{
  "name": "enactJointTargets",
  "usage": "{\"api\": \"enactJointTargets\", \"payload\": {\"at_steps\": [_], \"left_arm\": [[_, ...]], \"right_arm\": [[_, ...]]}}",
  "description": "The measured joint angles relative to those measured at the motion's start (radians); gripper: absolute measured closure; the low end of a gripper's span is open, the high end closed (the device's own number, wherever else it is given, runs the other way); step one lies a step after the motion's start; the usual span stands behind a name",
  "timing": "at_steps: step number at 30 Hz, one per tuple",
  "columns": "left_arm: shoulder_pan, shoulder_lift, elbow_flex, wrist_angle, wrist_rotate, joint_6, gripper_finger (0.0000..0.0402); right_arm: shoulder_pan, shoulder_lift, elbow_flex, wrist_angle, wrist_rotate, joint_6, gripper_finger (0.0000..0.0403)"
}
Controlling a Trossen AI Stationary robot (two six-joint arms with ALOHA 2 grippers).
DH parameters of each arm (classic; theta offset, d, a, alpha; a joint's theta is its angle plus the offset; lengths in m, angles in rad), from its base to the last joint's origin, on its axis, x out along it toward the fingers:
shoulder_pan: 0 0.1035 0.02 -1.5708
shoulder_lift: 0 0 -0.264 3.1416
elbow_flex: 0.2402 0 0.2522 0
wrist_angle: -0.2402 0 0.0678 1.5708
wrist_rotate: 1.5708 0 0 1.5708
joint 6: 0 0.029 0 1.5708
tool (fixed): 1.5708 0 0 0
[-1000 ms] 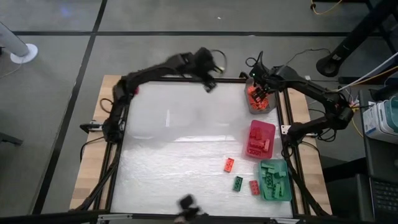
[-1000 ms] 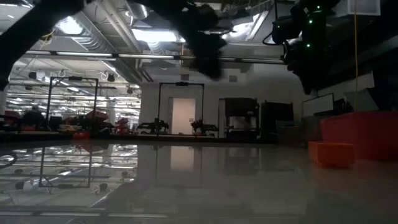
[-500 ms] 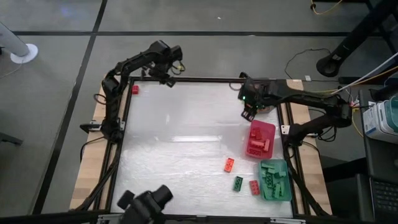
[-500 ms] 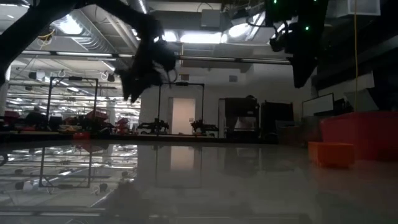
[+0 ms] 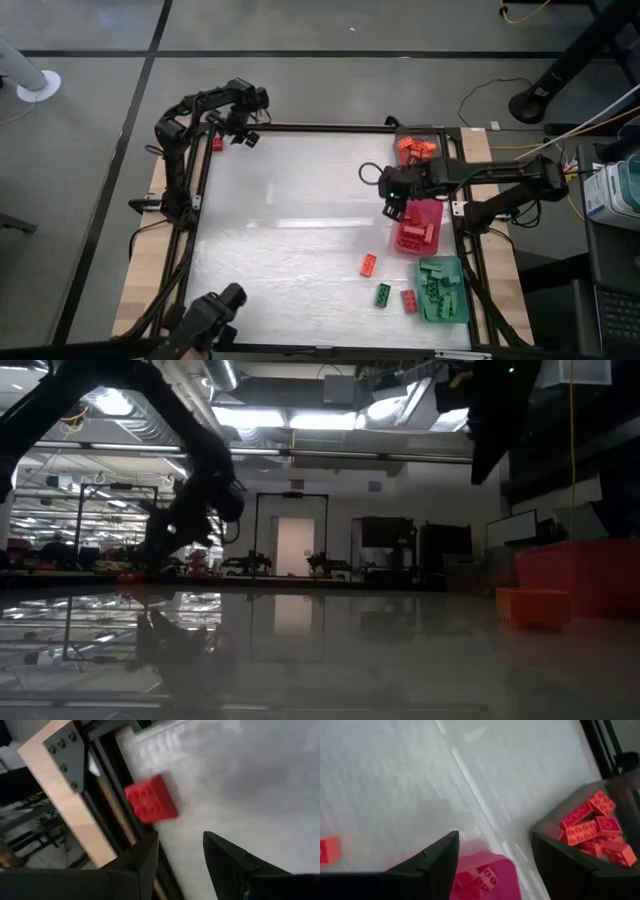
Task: Sort blocks
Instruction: Put the red game piece into the red bin
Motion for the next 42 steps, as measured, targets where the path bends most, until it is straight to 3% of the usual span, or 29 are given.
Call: {"api": "enactJointTargets", "payload": {"at_steps": [9,27,33,42], "left_arm": [[0.090,0.000,-0.081,0.133,-0.004,-0.014,0.0256],[0.077,0.000,-0.151,0.188,-0.035,-0.030,0.0260],[0.070,-0.007,-0.150,0.165,0.131,-0.018,0.0279],[-0.063,-0.002,-0.153,0.089,0.206,0.032,0.0307]], "right_arm": [[0.100,0.000,0.000,-0.001,0.040,0.078,0.0155],[0.117,0.000,0.000,-0.007,0.048,0.101,0.0155],[0.117,0.000,0.000,-0.008,0.050,0.101,0.0155],[0.117,0.000,0.000,-0.008,0.064,0.098,0.0155]]}}
